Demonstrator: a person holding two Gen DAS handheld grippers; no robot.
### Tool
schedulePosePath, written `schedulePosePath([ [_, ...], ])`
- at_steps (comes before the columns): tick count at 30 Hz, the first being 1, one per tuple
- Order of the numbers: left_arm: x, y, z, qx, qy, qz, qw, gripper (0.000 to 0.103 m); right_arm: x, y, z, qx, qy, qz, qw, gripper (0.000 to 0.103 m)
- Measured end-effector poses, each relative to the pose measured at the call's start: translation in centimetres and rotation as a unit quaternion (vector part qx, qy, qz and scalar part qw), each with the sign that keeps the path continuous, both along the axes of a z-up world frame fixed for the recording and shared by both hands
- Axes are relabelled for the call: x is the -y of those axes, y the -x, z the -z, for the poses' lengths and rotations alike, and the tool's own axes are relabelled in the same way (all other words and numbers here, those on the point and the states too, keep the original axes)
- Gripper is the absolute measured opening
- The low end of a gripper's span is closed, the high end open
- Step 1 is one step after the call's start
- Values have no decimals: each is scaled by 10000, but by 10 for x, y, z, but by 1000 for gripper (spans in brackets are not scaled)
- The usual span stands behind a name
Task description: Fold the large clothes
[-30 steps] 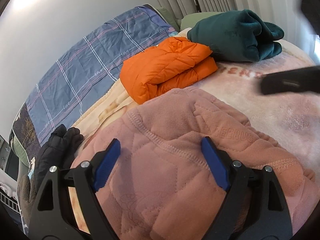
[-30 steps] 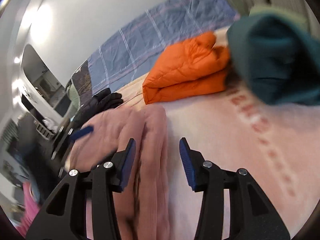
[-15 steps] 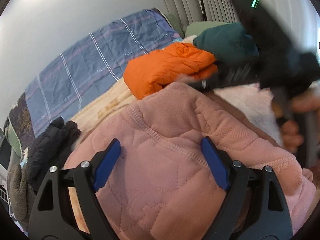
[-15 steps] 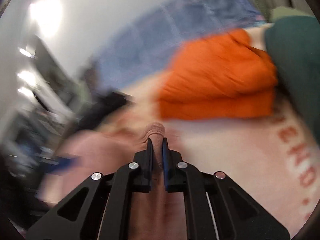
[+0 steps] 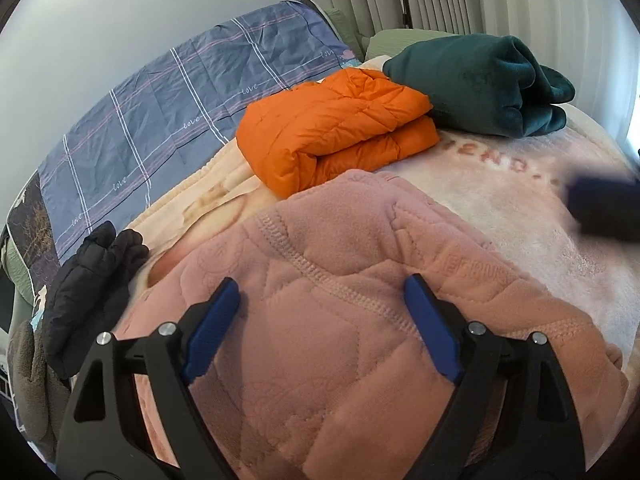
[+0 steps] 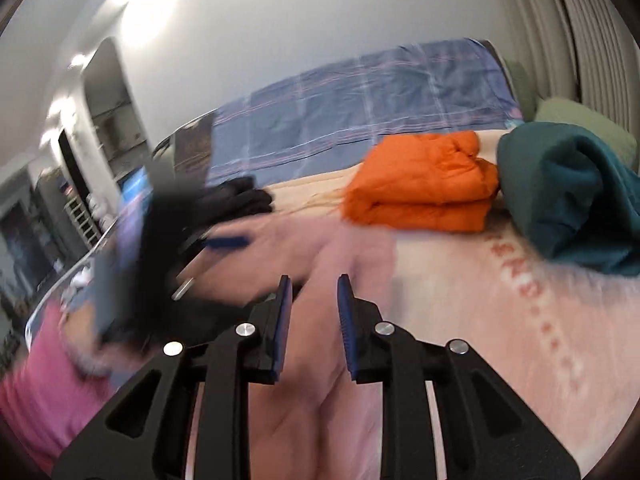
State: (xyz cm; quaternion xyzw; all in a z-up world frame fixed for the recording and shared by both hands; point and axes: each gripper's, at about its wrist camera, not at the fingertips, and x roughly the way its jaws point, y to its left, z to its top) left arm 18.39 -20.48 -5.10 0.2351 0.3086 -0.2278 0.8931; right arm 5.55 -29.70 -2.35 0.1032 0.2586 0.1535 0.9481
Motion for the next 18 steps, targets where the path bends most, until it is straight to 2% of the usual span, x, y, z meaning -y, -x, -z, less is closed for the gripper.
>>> schedulePosePath([
  [1,0,0,0,-3,9,0,10000,86,-4,11,6,-28,-39,-54,10000,23],
  [4,1,1,0,4,-10,-1,10000,86,-8,20,39,-542,-149,132,9983,25],
  [7,4,3,2,81,-110,16,9999,87,5,19,74,-867,-826,259,9925,33],
  [11,10,8,3,240,-293,-22,9993,87,3,17,72,-832,-632,382,9938,34],
  [16,2,4,-7,102,-80,-23,9999,89,1,15,75,-832,-564,460,9939,35],
  [18,-1,8,-19,207,-16,-100,9997,89,-3,20,77,-773,-492,507,9945,35],
])
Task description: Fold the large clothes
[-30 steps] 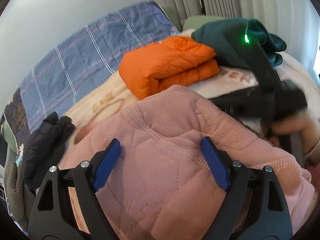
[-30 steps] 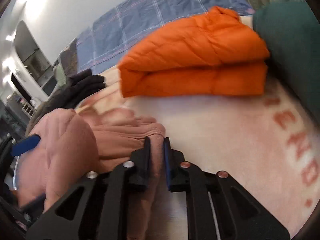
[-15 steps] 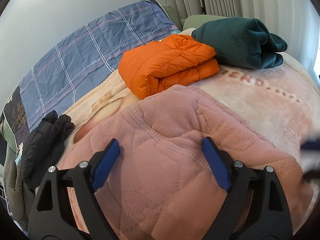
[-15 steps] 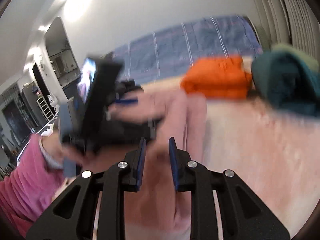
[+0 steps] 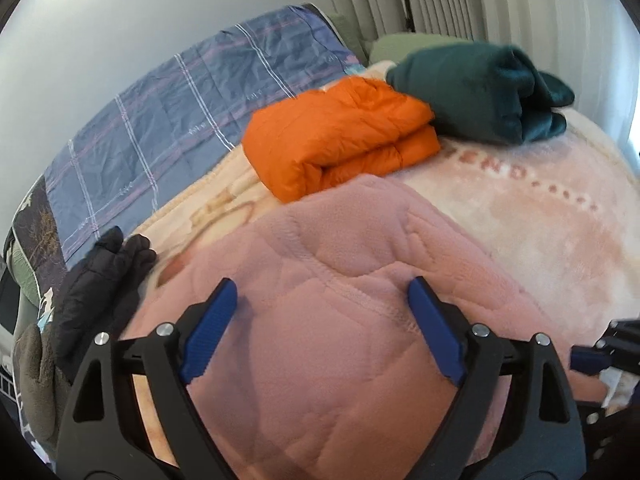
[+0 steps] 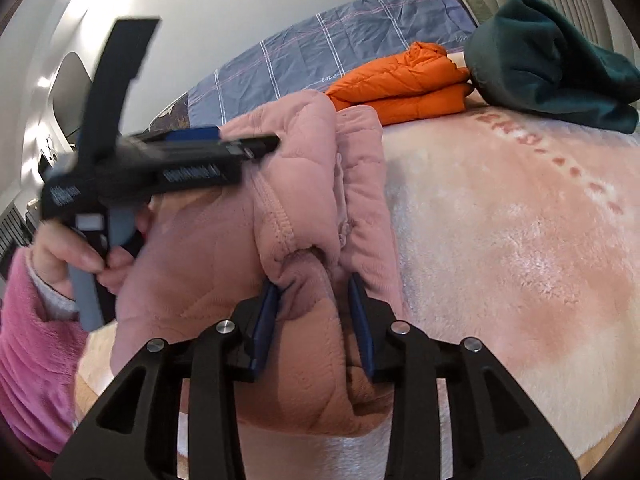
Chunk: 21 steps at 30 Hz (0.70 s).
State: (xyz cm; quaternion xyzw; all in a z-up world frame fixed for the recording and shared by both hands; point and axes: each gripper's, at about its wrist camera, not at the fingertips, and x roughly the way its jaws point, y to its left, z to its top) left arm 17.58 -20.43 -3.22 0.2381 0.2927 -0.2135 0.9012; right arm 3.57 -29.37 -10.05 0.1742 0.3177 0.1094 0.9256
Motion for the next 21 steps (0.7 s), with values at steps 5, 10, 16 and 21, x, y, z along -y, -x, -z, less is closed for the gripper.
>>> schedulePosePath([
  [5,-41,19,-37,781,272,-437,9956,77,-7,11,3,64,25,74,9999,35],
  [10,-114,-8,-39,200,1173,-1131,9864,64,-6,11,3,70,-55,49,9999,37],
  [16,-137,-57,39,-810,1279,-1564,9760,70,-14,9,1,127,103,92,9998,40],
  [21,-141,-45,26,-445,1143,-1651,9786,75,-12,10,1,110,104,89,9998,40],
])
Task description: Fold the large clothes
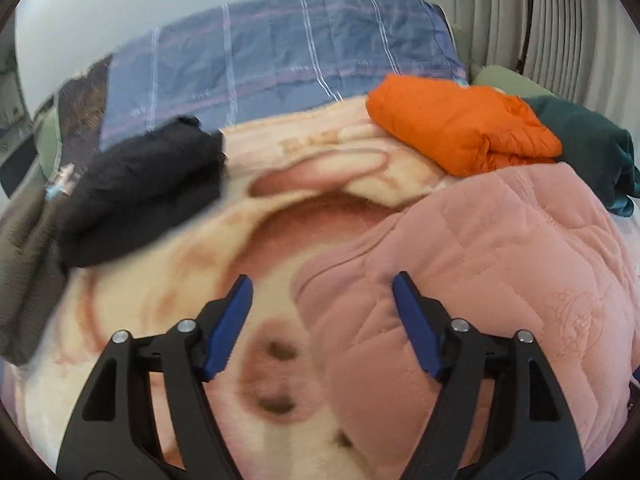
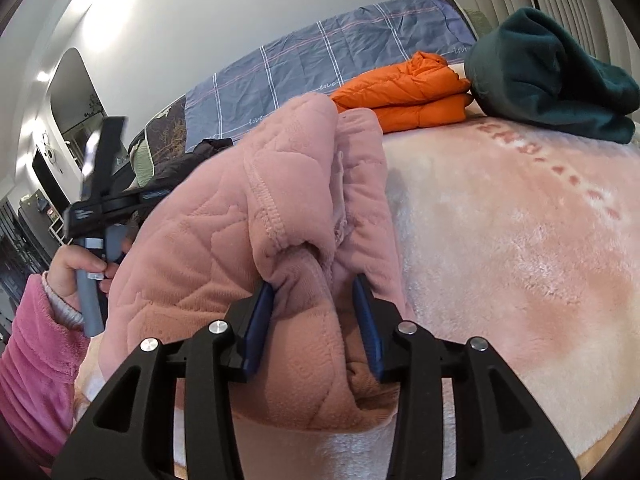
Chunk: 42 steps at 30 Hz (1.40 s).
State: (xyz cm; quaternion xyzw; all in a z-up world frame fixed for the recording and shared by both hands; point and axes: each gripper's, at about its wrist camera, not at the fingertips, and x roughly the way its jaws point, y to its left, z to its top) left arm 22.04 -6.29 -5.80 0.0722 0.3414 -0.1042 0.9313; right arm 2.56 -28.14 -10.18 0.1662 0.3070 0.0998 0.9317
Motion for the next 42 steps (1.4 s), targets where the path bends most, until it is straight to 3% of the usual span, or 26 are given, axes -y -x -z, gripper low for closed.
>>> schedulePosePath([
  [3,-12,36,-23,291,144,-78,9994,75,4,1,3,-25,-65,15,10000,41],
  [6,-23,94,-32,607,249,345,9972,85,3,1,3,-22,-79,18,10000,41],
  [9,-22,161,-21,854,-65,806,9931,93,3,2,3,-15,-87,26,10000,41],
  [11,-20,203,-6,826,-295,1116,9899,94,3,2,3,-9,-94,31,10000,41],
  [14,-13,243,15,484,-219,1639,9850,95,3,2,3,-4,-120,47,9999,41],
  [16,0,248,30,379,-567,1732,9825,95,2,3,3,-5,-138,67,9999,41],
  [17,12,246,38,470,-958,1583,9816,95,2,3,2,-13,-149,85,9999,41],
  [19,27,235,47,499,-1255,1283,9825,95,1,4,2,-27,-140,116,9998,41],
  [24,50,202,51,540,-1120,601,9904,96,-3,5,1,-7,-38,208,9998,42],
  [30,45,214,57,1119,-1917,35,9750,97,-3,6,2,37,-6,288,9996,42],
  [34,14,213,66,831,-1746,69,9811,97,-10,8,2,70,128,184,9997,43],
  [38,21,216,66,891,-1955,84,9766,97,-8,8,2,62,84,192,9998,43],
  [42,10,224,56,430,-1514,400,9867,96,-5,8,3,62,-1,158,9999,44],
])
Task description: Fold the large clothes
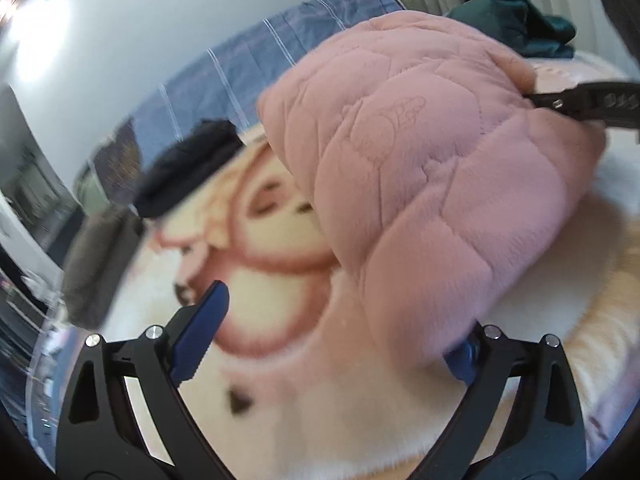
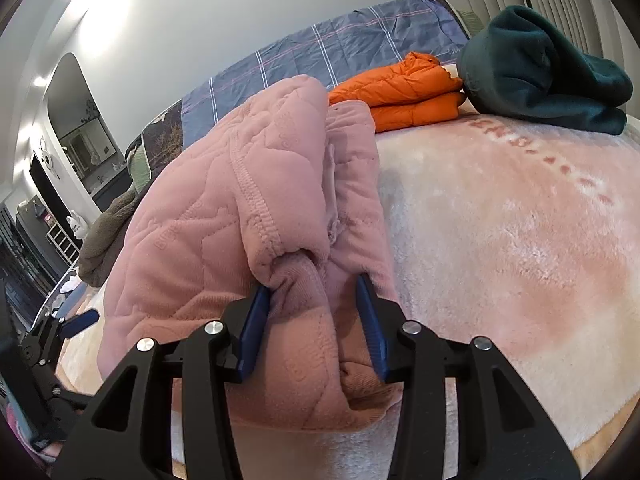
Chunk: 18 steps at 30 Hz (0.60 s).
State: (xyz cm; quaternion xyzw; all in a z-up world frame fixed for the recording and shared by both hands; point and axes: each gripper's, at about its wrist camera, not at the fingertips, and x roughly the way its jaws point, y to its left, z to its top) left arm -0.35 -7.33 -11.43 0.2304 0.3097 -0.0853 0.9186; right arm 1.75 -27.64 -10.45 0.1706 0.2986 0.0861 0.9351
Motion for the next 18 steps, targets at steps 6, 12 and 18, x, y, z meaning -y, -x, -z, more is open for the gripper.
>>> schedulePosePath([
  [6,-16,51,-38,353,62,733,9967,94,2,2,1,59,-165,38,9998,45],
  [12,-1,20,-108,1151,1021,1126,9816,86,2,6,2,98,-194,55,9997,45],
  [18,68,-87,-138,762,1337,1383,9784,82,1,7,2,87,-214,49,9997,45],
])
